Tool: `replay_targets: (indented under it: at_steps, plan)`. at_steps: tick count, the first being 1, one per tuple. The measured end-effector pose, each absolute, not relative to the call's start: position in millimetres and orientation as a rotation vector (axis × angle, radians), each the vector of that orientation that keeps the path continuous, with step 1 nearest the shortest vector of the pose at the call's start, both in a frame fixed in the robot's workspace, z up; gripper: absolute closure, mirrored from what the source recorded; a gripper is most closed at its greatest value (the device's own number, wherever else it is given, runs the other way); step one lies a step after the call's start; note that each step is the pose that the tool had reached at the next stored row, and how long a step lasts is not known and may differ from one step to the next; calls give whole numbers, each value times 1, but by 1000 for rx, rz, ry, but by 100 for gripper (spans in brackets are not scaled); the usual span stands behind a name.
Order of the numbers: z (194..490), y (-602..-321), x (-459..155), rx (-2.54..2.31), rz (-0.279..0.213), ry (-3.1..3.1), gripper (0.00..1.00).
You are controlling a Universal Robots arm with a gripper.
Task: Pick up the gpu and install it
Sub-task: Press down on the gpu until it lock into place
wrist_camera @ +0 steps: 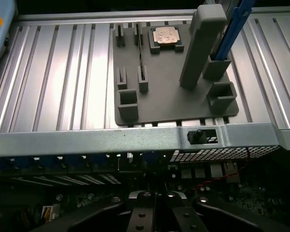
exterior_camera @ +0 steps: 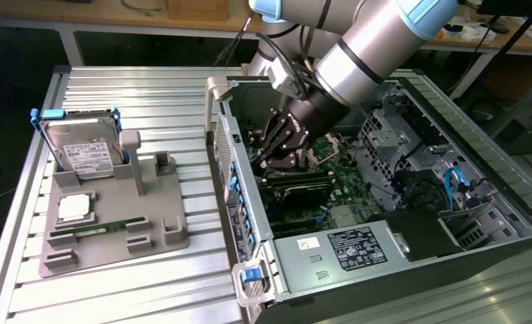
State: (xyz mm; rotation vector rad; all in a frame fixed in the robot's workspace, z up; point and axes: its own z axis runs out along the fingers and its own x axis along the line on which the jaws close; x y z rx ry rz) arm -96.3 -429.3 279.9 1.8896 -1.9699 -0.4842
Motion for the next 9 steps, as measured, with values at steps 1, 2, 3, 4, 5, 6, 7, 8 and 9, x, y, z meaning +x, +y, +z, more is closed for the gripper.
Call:
replay_targets:
  at_steps: [1,2,3,4,5,6,7,8,9]
  plan:
    - [280,-429,-96,1890,-484,-1970,89]
    - [280,-429,-97,1890,-484,-1970,89]
    - [280,-430,-97,1890,-484,-1970,89]
    - [280,-430,-97,1890,-484,-1970,89]
    - [280,-430,-97,1890,-484,-1970,89]
    - [280,-431,-97,1890,-485,-1970,89]
    - [280,-432,-97,1891,-486,-1970,89]
    - [280,-433,-97,1892,-488,-1970,89]
    - [280,-433,-97,1893,-489,-1971,89]
